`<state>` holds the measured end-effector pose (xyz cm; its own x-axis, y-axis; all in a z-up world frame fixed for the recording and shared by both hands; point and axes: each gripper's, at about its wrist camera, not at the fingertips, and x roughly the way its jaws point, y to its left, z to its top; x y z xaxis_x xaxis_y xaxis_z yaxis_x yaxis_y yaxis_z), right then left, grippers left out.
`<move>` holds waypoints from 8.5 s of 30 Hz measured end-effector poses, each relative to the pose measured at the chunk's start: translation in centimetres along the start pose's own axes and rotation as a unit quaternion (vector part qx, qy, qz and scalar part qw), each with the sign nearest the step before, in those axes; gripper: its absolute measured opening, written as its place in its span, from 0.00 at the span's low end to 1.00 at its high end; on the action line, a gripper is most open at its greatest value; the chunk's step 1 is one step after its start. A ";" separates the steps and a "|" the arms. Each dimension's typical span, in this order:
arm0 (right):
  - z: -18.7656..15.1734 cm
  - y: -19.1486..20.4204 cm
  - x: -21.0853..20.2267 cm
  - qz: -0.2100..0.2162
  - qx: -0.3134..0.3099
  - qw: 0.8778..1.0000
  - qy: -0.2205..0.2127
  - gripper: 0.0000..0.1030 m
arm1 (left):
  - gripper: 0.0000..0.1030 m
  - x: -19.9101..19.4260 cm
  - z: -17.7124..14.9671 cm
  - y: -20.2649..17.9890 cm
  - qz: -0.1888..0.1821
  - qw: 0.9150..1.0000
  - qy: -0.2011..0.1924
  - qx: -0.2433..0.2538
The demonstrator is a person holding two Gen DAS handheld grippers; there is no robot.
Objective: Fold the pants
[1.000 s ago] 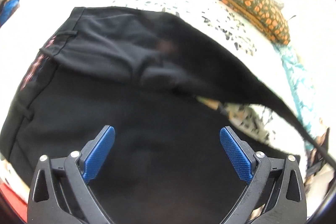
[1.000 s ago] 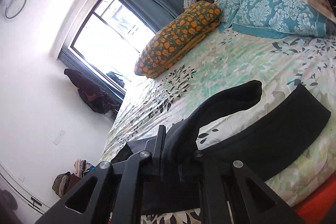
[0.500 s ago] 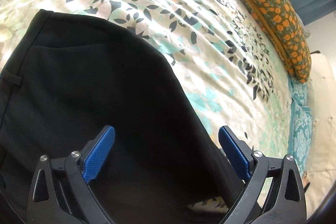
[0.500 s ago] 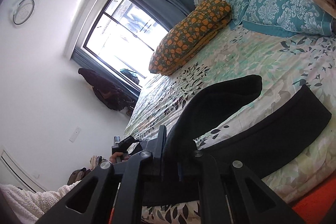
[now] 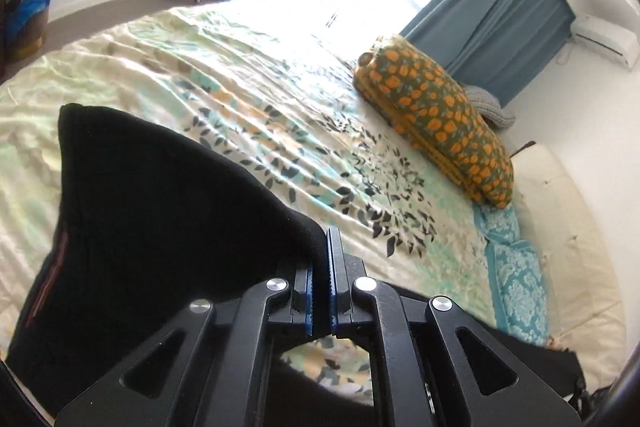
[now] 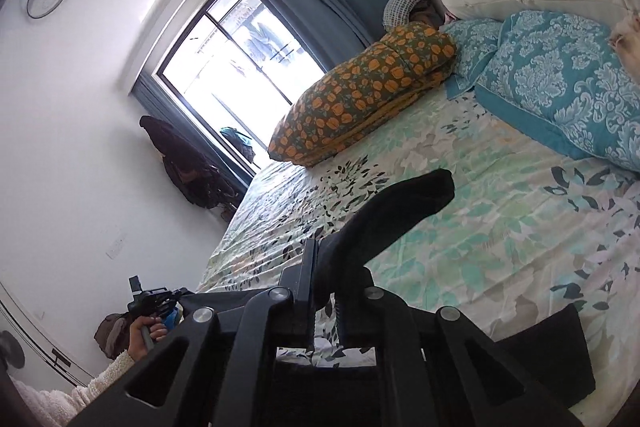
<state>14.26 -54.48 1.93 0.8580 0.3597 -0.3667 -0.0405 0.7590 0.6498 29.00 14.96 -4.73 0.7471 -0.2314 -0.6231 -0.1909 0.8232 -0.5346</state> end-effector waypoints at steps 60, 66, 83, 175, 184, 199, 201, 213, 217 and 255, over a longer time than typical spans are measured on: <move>-23.8 -0.9 3.5 -0.253 -0.015 0.952 0.169 0.82 | 0.68 -9.0 -6.9 25.8 0.145 0.974 0.079 -0.157; -24.9 2.4 5.0 -0.244 -0.102 0.948 0.180 0.82 | 0.06 -7.5 -7.1 23.9 0.147 0.980 0.101 -0.092; -30.6 13.6 13.6 -0.056 -0.312 0.902 0.292 0.82 | 0.45 -13.1 -8.1 23.8 0.202 0.972 0.108 -0.049; -29.3 1.6 14.9 -0.264 -0.206 0.911 0.240 1.00 | 0.92 10.1 -18.5 0.0 0.194 0.941 0.066 0.270; -29.3 1.6 14.9 -0.263 -0.207 0.911 0.240 1.00 | 0.92 10.1 -18.4 0.1 0.194 0.941 0.067 0.270; -29.4 1.6 14.9 -0.261 -0.209 0.911 0.239 1.00 | 0.92 10.1 -18.4 0.0 0.194 0.941 0.066 0.270; -29.4 1.6 14.9 -0.262 -0.210 0.911 0.238 1.00 | 0.92 10.1 -18.4 0.1 0.194 0.941 0.067 0.270; -29.4 1.6 14.9 -0.262 -0.210 0.912 0.237 1.00 | 0.92 10.1 -18.4 0.1 0.194 0.941 0.067 0.270; -29.4 1.7 14.8 -0.263 -0.210 0.912 0.235 1.00 | 0.92 10.1 -18.4 0.1 0.194 0.941 0.067 0.270; -29.6 1.9 14.8 -0.262 -0.212 0.912 0.232 1.00 | 0.92 10.1 -18.4 0.1 0.194 0.941 0.067 0.270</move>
<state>11.74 -31.65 -21.95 0.5109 0.0032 -0.8597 0.0343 0.9991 0.0240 24.77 3.12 -21.58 0.5943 0.1075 -0.7970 -0.0541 0.9941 0.0938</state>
